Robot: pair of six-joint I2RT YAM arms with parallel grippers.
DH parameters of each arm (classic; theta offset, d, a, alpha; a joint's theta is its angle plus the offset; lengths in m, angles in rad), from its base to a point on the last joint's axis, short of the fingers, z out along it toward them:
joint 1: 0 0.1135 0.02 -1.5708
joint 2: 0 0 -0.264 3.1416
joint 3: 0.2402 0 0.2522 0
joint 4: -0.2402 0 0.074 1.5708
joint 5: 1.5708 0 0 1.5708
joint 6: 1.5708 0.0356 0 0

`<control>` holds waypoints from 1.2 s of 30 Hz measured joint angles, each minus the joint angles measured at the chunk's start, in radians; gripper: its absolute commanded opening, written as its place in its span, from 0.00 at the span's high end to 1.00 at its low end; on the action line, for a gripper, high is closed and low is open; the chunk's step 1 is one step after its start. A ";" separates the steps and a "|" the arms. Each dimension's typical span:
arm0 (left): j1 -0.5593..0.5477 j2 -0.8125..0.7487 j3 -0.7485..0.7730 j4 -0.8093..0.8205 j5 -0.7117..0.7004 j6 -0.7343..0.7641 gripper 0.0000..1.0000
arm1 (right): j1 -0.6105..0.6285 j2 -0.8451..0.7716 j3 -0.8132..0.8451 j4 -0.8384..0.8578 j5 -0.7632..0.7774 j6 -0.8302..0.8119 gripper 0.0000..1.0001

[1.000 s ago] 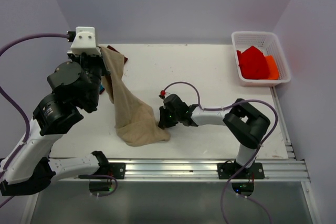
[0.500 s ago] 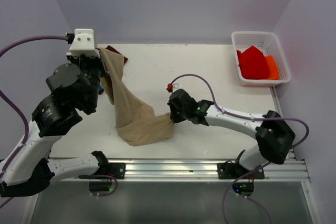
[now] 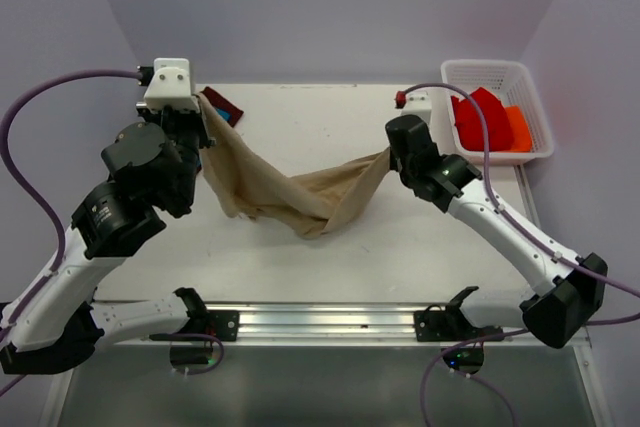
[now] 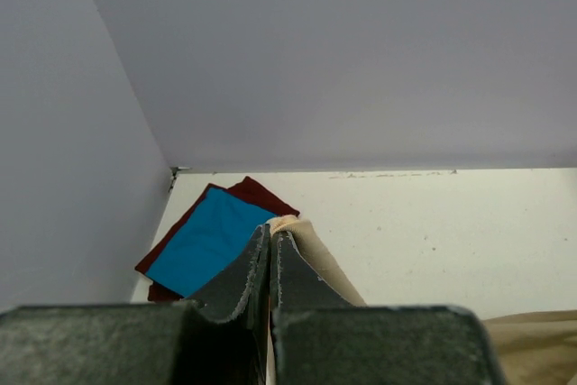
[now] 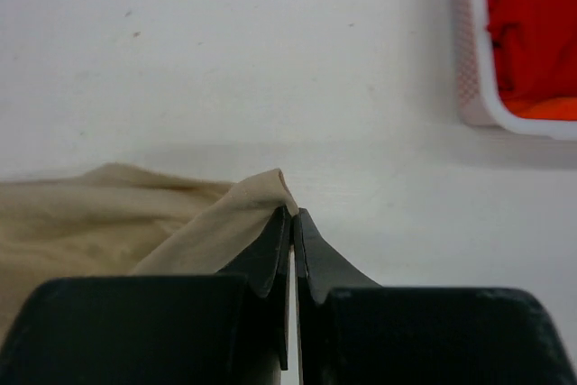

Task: Fold and stack the t-shirts
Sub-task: Flatten the tshirt out

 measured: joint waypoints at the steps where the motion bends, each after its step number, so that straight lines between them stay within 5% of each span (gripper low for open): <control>1: 0.000 0.000 -0.001 0.002 -0.001 0.001 1.00 | -0.023 -0.002 0.005 -0.003 0.029 -0.002 1.00; 5: 0.000 0.003 -0.002 0.015 -0.002 0.003 1.00 | -0.055 -0.064 -0.004 -0.018 0.113 0.005 1.00; 12: 0.000 -0.002 -0.023 0.031 -0.001 0.003 1.00 | -0.029 -0.271 -0.198 -0.055 0.035 0.130 1.00; 19: 0.000 0.008 -0.034 0.042 0.000 0.003 1.00 | 0.222 -0.249 -0.425 -0.159 -0.073 0.304 1.00; 32: 0.006 0.043 -0.071 0.141 0.000 0.067 1.00 | 0.269 -0.410 -0.287 -0.272 0.048 0.348 1.00; 36: 0.077 0.145 0.029 0.143 0.092 0.074 1.00 | 0.269 -0.410 -0.235 -0.303 0.129 0.310 1.00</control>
